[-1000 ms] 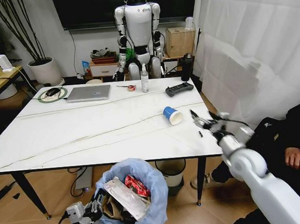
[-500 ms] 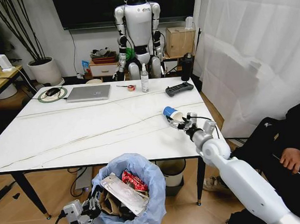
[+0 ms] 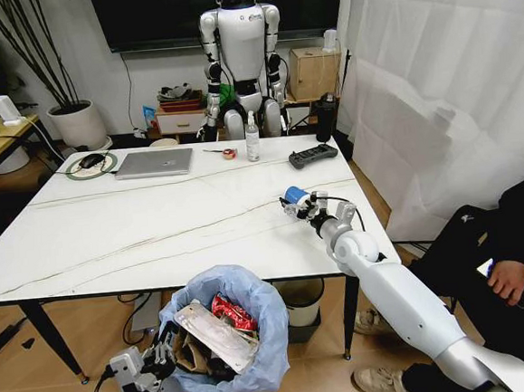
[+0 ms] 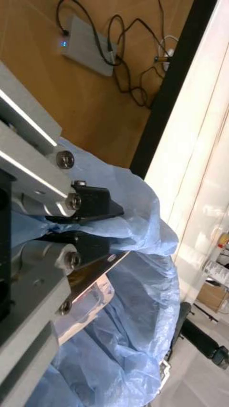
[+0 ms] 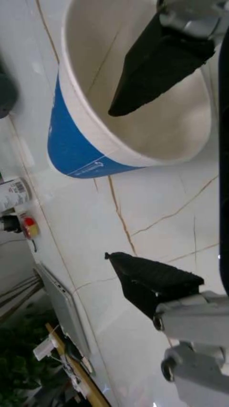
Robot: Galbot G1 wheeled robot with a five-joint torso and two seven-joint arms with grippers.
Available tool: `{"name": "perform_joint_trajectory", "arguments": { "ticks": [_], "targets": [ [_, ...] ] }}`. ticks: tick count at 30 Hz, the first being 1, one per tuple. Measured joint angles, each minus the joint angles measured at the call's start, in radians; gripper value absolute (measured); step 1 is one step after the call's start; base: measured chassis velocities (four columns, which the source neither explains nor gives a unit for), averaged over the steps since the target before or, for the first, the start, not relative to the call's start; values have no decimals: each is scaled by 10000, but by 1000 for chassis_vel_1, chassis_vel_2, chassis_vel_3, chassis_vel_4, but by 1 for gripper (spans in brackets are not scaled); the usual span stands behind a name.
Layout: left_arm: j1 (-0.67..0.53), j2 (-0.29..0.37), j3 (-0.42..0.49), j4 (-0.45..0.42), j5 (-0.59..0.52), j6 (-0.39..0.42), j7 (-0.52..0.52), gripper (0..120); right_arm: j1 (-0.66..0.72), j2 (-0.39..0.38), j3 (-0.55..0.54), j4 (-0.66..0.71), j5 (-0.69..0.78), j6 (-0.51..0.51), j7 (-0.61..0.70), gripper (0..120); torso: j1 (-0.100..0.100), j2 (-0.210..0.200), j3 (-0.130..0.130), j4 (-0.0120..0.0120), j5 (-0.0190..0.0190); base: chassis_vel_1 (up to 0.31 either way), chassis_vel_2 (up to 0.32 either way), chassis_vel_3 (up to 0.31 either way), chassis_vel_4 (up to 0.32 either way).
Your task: Pick up the trash bin and place the trash from the table into it.
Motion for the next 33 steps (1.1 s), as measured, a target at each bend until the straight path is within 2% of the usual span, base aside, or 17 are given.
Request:
{"name": "perform_joint_trajectory", "arguments": {
  "ticks": [2, 7, 8, 14, 16, 17, 21, 28, 30, 33],
  "targets": [
    [-10, 9, 0, 12, -10, 5, -5, 0, 10, 17, 1, -49, -16, 16, -23, 73, 0, 0, 0, 0, 0, 0, 0, 0, 0],
    [-61, 44, -18, 52, -91, 35, -34, 0, 13, 61, 6, -114, -67, 72, -122, 50, 0, 0, 0, 0, 0, 0, 0, 0, 0],
    [-61, 44, -18, 52, -91, 35, -34, 0, 13, 61, 6, -114, -67, 72, -122, 50, 0, 0, 0, 0, 0, 0, 0, 0, 0],
    [-120, 70, 11, 116, -116, 49, -46, 0, 12, 72, 14, -100, -190, 123, -166, 23, 0, 0, 0, 0, 0, 0, 0, 0, 0],
    [-123, 80, 11, 116, -126, 52, -48, 0, 12, 70, 18, -99, -197, 127, -170, 22, 0, 0, 0, 0, 0, 0, 0, 0, 0],
    [-129, 95, 11, 117, -138, 55, -50, 0, 12, 68, 22, -99, -209, 133, -179, 15, 0, 0, 0, 0, 0, 0, 0, 0, 0],
    [-141, 132, 7, 127, -175, 71, -60, 0, 12, 66, 34, -99, -235, 155, -217, 1, 0, 0, 0, 0, 0, 0, 0, 0, 0],
    [-178, 141, 18, 140, -206, 91, -85, 0, -40, 72, 52, -38, -287, 212, -274, 0, 0, 0, 0, 0, 1, 0, 0, 0, 0],
    [-180, 143, 44, 149, -206, 96, -104, 0, -144, -17, 99, 270, -290, 237, -283, 0, 1, 0, 1, 2, 2, 0, 0, 0, 0],
    [-209, 224, 90, 170, -250, 113, -143, 0, -678, -519, 385, 1492, -126, 241, -273, 0, 0, 0, 0, 4, 2, 0, 0, 0, 0]
  ]
}}
